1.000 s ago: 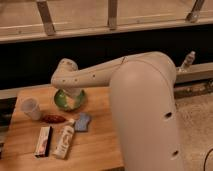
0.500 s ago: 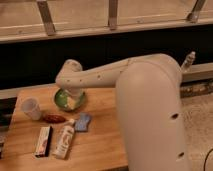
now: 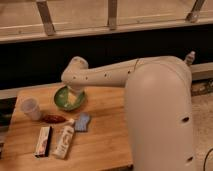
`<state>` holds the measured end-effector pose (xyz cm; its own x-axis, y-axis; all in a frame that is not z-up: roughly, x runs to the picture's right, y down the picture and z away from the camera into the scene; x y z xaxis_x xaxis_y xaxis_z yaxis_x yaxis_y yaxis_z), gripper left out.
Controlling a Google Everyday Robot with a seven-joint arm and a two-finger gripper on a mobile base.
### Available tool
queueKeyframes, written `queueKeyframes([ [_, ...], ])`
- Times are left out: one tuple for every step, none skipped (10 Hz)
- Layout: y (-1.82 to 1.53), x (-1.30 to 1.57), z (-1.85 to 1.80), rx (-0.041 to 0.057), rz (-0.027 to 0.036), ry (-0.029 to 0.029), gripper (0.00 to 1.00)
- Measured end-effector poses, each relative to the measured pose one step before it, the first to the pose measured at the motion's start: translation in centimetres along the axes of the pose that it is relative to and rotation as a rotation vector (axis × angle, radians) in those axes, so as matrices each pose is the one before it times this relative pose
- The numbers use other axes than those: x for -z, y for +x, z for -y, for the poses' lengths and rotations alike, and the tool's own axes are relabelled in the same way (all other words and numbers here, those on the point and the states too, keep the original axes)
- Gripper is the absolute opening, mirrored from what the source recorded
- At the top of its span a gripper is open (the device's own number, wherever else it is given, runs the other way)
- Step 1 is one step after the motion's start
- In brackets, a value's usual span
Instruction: Place the ceramic cup in the ceramic bowl
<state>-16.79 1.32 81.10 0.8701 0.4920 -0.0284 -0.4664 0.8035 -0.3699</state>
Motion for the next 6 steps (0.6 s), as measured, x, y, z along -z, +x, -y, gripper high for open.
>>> queueKeyframes([
  [-1.349,1.123,0.296,0.02357,0.01923,0.01650,0.80],
  [-1.059,1.059,0.590,0.01705,0.01671,0.01967,0.80],
  [-1.332,1.085,0.622,0.02242,0.01932,0.02196,0.80],
  [-1.704,0.510,0.211,0.03276,0.01882,0.01322,0.80],
  [-1.057,-0.126,-0.064,0.02038,0.01163,0.00090,0.80],
  [-1.436,-0.537,-0.186,0.02565,0.02222,-0.00849,0.80],
])
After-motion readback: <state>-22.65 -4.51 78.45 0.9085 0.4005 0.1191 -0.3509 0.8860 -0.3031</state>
